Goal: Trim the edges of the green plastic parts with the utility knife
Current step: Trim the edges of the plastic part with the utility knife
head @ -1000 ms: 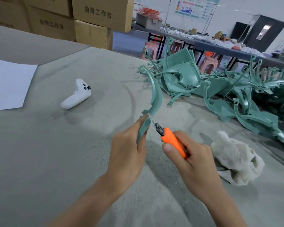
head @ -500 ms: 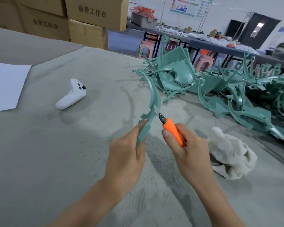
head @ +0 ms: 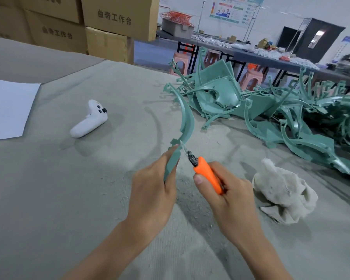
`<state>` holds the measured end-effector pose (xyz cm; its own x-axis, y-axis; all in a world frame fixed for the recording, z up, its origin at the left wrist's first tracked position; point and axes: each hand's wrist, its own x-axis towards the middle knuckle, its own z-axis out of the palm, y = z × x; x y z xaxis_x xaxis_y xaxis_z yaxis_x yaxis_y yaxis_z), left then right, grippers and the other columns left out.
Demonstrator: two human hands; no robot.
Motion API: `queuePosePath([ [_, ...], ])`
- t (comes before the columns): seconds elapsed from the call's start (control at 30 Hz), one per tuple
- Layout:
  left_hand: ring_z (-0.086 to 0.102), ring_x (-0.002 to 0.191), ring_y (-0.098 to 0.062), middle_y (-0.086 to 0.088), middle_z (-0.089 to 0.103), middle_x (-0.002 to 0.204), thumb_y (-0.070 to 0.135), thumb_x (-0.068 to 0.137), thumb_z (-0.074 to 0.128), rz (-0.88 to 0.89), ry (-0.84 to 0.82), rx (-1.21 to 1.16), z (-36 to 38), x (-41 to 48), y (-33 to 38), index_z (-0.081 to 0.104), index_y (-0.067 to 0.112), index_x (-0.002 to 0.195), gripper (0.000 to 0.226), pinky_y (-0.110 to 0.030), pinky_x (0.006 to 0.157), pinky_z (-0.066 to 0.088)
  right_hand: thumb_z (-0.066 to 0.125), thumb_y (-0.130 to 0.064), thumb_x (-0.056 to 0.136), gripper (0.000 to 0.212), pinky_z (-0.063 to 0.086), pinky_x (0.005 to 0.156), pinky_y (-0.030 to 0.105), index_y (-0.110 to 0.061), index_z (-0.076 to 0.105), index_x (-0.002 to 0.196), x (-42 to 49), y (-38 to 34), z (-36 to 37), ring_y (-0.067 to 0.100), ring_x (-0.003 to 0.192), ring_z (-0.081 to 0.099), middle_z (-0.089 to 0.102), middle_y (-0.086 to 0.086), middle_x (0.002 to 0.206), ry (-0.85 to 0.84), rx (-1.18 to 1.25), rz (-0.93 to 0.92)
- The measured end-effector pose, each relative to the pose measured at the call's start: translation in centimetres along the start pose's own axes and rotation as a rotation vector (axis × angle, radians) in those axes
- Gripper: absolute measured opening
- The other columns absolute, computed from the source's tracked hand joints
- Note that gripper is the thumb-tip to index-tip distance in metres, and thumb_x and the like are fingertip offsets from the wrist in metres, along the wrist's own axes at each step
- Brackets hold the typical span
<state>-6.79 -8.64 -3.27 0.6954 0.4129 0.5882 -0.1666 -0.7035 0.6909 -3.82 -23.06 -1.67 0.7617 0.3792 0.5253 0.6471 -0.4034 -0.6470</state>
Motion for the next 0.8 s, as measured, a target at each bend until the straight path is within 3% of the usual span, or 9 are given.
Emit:
queuePosePath([
  [0.13,0.046,0.061,0.015,0.017,0.037,0.047,0.005,0.088,0.059,0.031,0.001,0.008,-0.2,-0.2,0.1,0.068,0.009,0.112,0.026,0.010,0.060,0.025,0.052,-0.059,0.087,0.029,0.023,0.043,0.016,-0.037,0.046,0.069,0.3,0.8,0.0,0.007,0.044,0.033,0.036,-0.007,0.052,0.023,-0.025,0.048],
  [0.2,0.047,0.077,0.007,0.005,0.053,0.053,0.000,0.084,0.062,0.078,0.002,0.027,-0.2,-0.5,0.0,0.067,0.008,0.116,0.033,0.013,0.065,0.022,0.050,-0.063,0.086,0.039,0.023,0.044,0.022,-0.027,0.049,0.070,0.7,1.5,-0.3,0.009,0.044,0.034,0.039,0.001,0.054,0.043,-0.064,0.082],
  [0.27,0.047,0.080,0.006,-0.007,0.063,0.062,-0.002,0.084,0.065,0.103,-0.006,0.030,-0.1,-0.6,-0.1,0.067,0.008,0.117,0.035,0.014,0.066,0.020,0.047,-0.066,0.084,0.046,0.026,0.045,0.029,-0.022,0.053,0.073,1.0,1.9,-0.6,0.012,0.045,0.035,0.042,0.006,0.058,0.067,-0.109,0.112],
  [0.37,0.045,0.064,0.018,-0.007,0.064,0.064,-0.002,0.085,0.066,0.102,-0.011,0.020,0.1,-0.4,0.0,0.067,0.009,0.117,0.034,0.013,0.064,0.021,0.046,-0.065,0.087,0.044,0.023,0.043,0.019,-0.024,0.055,0.075,0.7,1.6,-0.9,0.008,0.044,0.034,0.040,0.004,0.056,0.106,-0.051,0.093],
  [0.43,0.048,0.062,0.017,-0.004,0.064,0.063,0.004,0.088,0.061,0.071,-0.002,0.020,0.0,-0.2,0.0,0.068,0.011,0.117,0.031,0.012,0.063,0.022,0.048,-0.064,0.089,0.041,0.023,0.043,0.015,-0.026,0.055,0.078,0.1,1.0,-0.6,0.005,0.044,0.035,0.040,0.000,0.055,0.071,0.002,0.051],
  [0.6,0.045,0.053,0.015,0.025,0.051,0.060,0.019,0.097,0.050,-0.008,0.046,-0.023,-0.1,-0.2,0.1,0.065,0.016,0.095,0.016,0.005,0.056,0.029,0.051,-0.059,0.089,0.029,0.023,0.044,0.012,-0.033,0.049,0.075,-0.4,0.1,0.3,0.005,0.045,0.034,0.036,-0.010,0.053,0.008,-0.025,0.016],
  [0.7,0.042,0.047,0.006,0.011,0.038,0.046,0.023,0.096,0.050,-0.015,0.089,-0.062,0.1,-0.4,0.3,0.060,0.020,0.085,0.016,0.001,0.052,0.029,0.047,-0.061,0.090,0.029,0.022,0.043,0.015,-0.040,0.039,0.070,-0.4,-0.1,0.3,0.007,0.044,0.033,0.035,-0.009,0.052,0.008,-0.033,0.024],
  [0.8,0.043,0.047,0.006,0.014,0.027,0.041,0.025,0.096,0.047,0.012,0.096,-0.036,0.1,-0.5,0.5,0.059,0.018,0.081,0.020,0.002,0.051,0.028,0.043,-0.064,0.089,0.034,0.022,0.043,0.019,-0.035,0.039,0.072,-0.4,0.0,0.6,0.012,0.043,0.035,0.037,-0.007,0.051,0.004,-0.090,0.045],
])
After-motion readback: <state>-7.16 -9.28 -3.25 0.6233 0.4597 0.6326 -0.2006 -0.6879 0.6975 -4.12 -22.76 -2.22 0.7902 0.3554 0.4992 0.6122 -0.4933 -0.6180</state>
